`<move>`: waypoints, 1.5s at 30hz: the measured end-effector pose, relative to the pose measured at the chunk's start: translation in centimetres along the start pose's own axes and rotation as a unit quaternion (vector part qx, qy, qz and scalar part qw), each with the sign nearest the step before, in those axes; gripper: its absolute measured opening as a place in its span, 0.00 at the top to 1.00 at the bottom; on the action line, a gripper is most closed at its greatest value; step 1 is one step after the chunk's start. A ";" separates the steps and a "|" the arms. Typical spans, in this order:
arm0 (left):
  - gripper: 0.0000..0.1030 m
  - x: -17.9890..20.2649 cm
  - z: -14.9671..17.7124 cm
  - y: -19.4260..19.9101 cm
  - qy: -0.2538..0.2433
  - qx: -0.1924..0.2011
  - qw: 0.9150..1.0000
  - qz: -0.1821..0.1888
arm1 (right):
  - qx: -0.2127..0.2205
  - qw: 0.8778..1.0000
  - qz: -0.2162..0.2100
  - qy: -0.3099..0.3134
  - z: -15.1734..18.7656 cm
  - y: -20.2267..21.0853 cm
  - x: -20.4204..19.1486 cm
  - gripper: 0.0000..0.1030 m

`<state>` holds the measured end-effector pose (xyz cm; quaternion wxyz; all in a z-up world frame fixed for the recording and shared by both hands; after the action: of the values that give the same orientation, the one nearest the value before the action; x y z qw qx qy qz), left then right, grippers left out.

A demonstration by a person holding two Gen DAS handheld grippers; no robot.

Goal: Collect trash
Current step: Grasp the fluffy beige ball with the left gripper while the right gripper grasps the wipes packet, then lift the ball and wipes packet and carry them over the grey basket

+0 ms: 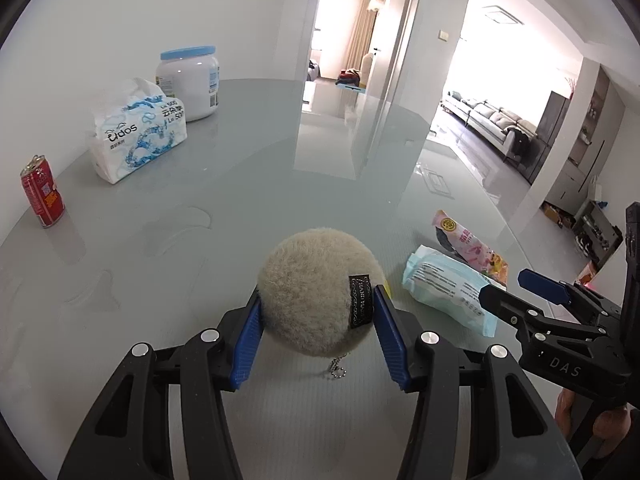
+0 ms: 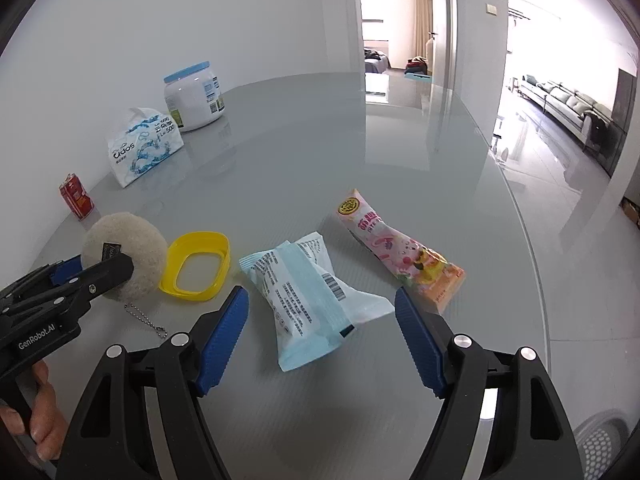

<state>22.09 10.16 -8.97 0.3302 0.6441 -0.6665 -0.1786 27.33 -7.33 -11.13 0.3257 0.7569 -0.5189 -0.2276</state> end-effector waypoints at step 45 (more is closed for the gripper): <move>0.50 0.4 -0.3 3.0 -0.002 0.038 0.999 0.027 | -0.015 0.999 0.029 -0.033 3.3 1.4 -1.8 0.52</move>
<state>20.08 10.13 -6.73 0.3090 0.6374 -0.6908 -0.1454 23.54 -6.84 -12.30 0.3261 0.7287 -0.5477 -0.2504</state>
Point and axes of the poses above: each gripper's, at about its wrist camera, not at the fingertips, and y roughly against the way its jaws point, x to its right, z to its underside, the point moved 7 cm from there along -y, roughly the way its jaws point, and after that the axes turned 4 degrees about z, right-handed, at the moved point
